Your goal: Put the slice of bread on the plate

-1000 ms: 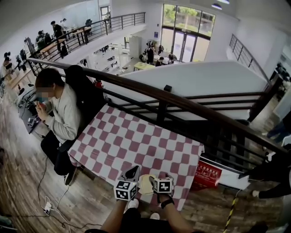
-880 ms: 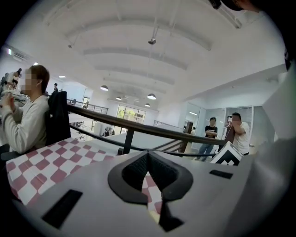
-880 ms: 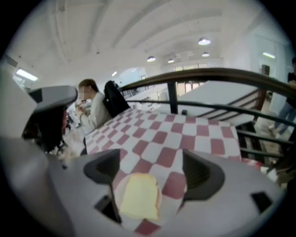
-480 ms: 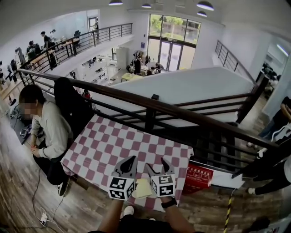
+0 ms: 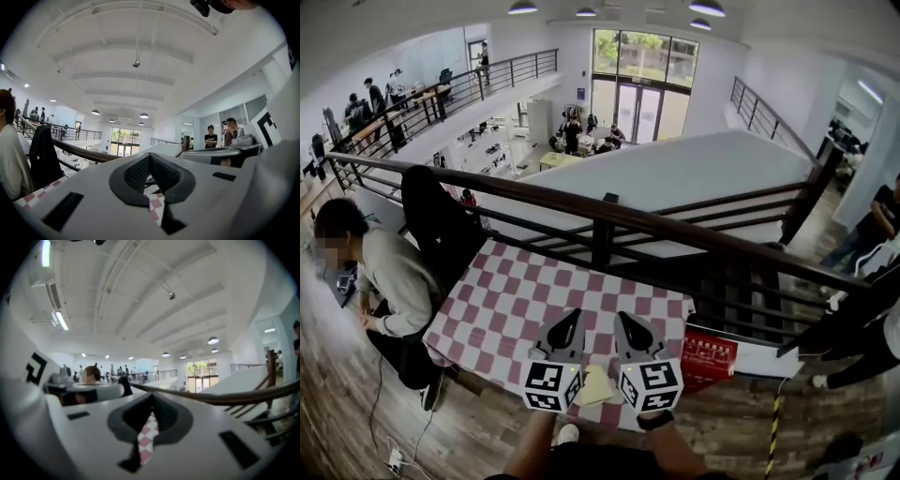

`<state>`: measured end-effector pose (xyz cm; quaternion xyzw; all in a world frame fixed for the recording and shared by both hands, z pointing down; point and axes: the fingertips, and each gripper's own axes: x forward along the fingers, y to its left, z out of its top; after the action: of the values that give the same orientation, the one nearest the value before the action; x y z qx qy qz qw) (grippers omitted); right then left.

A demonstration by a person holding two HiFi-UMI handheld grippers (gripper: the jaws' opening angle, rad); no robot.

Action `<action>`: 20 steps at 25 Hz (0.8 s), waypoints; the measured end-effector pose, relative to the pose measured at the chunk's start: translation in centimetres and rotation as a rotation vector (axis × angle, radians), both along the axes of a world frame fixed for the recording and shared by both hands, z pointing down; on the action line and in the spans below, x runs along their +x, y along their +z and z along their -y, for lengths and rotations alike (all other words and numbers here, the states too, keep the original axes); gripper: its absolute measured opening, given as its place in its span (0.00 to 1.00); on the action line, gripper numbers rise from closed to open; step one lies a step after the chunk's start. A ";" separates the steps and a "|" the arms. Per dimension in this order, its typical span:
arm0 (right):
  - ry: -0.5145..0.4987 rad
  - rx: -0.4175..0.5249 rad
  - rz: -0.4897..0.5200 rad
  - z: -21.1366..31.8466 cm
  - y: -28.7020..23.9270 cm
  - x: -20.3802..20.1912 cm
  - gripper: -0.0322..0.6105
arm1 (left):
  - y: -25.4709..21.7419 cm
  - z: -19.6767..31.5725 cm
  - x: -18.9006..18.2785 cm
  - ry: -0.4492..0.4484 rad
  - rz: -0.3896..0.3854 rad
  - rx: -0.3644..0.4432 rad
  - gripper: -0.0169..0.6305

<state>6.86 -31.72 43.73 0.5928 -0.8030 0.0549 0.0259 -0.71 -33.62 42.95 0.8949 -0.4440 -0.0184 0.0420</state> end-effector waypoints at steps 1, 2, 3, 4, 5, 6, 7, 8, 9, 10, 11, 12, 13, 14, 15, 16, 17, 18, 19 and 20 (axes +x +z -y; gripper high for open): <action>0.003 0.021 -0.005 -0.1 -0.8 0.0 0.07 | -0.3 0.0 0.0 0.001 -0.002 0.004 0.05; 0.004 0.040 -0.011 -0.3 -1.5 0.0 0.07 | -0.6 -0.1 0.1 0.002 -0.005 0.009 0.05; 0.003 0.057 -0.017 -0.4 -2.1 0.0 0.07 | -0.9 -0.2 0.1 0.004 -0.008 0.014 0.05; 0.003 0.068 -0.022 -0.4 -2.4 -0.1 0.07 | -1.1 -0.2 0.2 0.006 -0.010 0.019 0.05; 0.002 0.074 -0.025 -0.5 -2.6 -0.2 0.07 | -1.3 -0.3 0.3 0.008 -0.011 0.023 0.05; -0.001 0.075 -0.027 -0.5 -2.7 -0.3 0.07 | -1.4 -0.4 0.4 0.010 -0.011 0.026 0.05; -0.006 0.074 -0.028 -0.6 -2.6 -0.5 0.07 | -1.4 -0.4 0.5 0.012 -0.010 0.028 0.05; -0.012 0.073 -0.030 -0.7 -2.5 -0.7 0.07 | -1.4 -0.5 0.6 0.013 -0.008 0.028 0.05; -0.019 0.073 -0.032 -0.7 -2.4 -0.9 0.07 | -1.3 -0.5 0.7 0.014 -0.007 0.027 0.05; -0.025 0.074 -0.034 -0.8 -2.4 -1.1 0.07 | -1.2 -0.6 0.8 0.014 -0.008 0.023 0.05; -0.031 0.076 -0.037 -0.9 -2.4 -1.2 0.07 | -1.1 -0.6 0.8 0.014 -0.013 0.020 0.05; -0.036 0.078 -0.041 -1.0 -2.5 -1.4 0.07 | -1.1 -0.7 0.8 0.015 -0.020 0.016 0.05; -0.040 0.081 -0.044 -1.0 -2.5 -1.5 0.07 | -1.2 -0.7 0.8 0.016 -0.028 0.013 0.05; -0.042 0.083 -0.046 -1.1 -2.5 -1.6 0.07 | -1.2 -0.7 0.8 0.017 -0.036 0.011 0.05; -0.043 0.084 -0.046 -1.1 -2.5 -1.7 0.07 | -1.3 -0.7 0.7 0.017 -0.042 0.010 0.05; -0.043 0.085 -0.046 -1.1 -2.5 -1.7 0.07 | -1.4 -0.8 0.7 0.015 -0.044 0.010 0.05; -0.044 0.085 -0.045 -1.1 -2.5 -1.7 0.07 | -1.4 -0.8 0.6 0.013 -0.043 0.009 0.05; -0.045 0.085 -0.042 -1.1 -2.5 -1.8 0.07 | -1.4 -0.8 0.5 0.011 -0.042 0.009 0.05; -0.046 0.084 -0.040 -1.1 -2.4 -1.8 0.07 | -1.3 -0.8 0.4 0.008 -0.042 0.008 0.05; -0.048 0.083 -0.039 -1.1 -2.4 -1.9 0.07 | -1.2 -0.8 0.3 0.005 -0.041 0.007 0.05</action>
<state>5.00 -30.67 41.36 0.5750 -0.8179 0.0095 0.0183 -0.42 -32.80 41.71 0.8955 -0.4408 -0.0384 0.0481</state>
